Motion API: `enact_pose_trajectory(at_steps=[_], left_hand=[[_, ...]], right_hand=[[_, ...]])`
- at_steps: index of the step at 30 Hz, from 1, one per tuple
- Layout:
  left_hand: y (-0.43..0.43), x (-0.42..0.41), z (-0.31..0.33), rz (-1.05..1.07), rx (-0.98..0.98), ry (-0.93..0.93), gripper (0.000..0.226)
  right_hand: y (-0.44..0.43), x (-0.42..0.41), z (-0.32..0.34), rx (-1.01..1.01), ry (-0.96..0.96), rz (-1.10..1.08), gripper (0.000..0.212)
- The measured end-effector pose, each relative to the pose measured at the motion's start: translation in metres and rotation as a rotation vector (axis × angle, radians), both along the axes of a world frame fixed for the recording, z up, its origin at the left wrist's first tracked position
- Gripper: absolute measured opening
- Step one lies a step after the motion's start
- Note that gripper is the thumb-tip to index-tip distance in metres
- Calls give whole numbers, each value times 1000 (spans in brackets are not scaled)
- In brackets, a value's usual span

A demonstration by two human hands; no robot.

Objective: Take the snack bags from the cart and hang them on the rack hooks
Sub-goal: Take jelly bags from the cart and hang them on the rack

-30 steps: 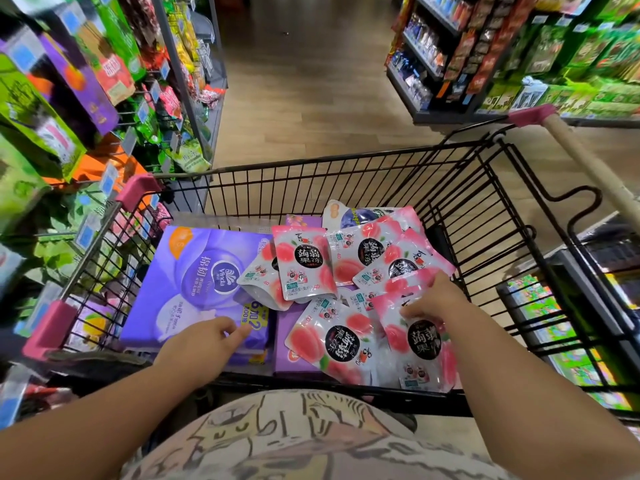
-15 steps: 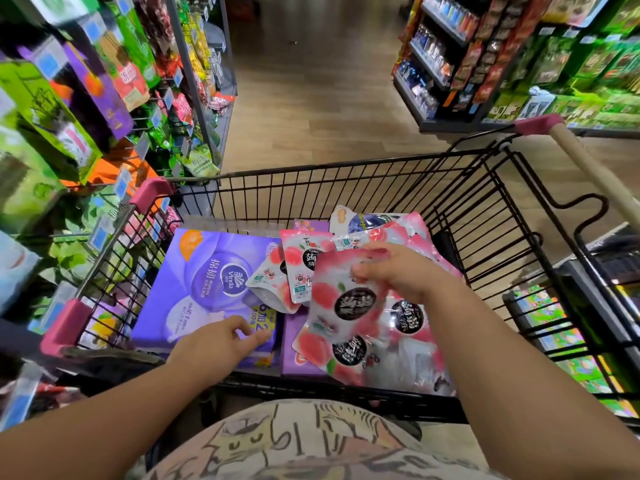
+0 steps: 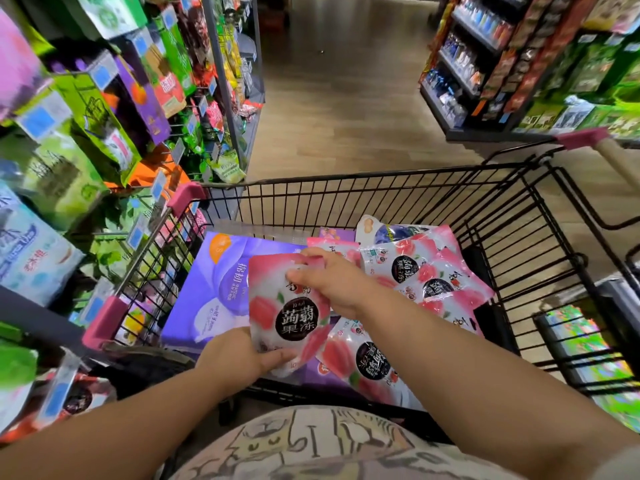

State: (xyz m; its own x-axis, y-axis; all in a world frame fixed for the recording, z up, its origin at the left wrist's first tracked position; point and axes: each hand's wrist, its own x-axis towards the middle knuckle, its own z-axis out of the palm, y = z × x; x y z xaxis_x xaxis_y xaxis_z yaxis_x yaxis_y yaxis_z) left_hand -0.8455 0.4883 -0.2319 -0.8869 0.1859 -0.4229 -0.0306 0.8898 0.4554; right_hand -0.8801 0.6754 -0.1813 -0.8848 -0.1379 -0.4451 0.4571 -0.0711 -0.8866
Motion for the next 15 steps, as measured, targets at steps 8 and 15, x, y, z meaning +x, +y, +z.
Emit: enact_pose_trajectory(at_steps=[8,15], left_hand=[[2,-2,3,65,-8,11,35],[3,-5,-5,115,-47,74,55]], right_hand=[[44,5,-32,433,-118,-51,64],[113,36,-70,1127,-399,346,39]])
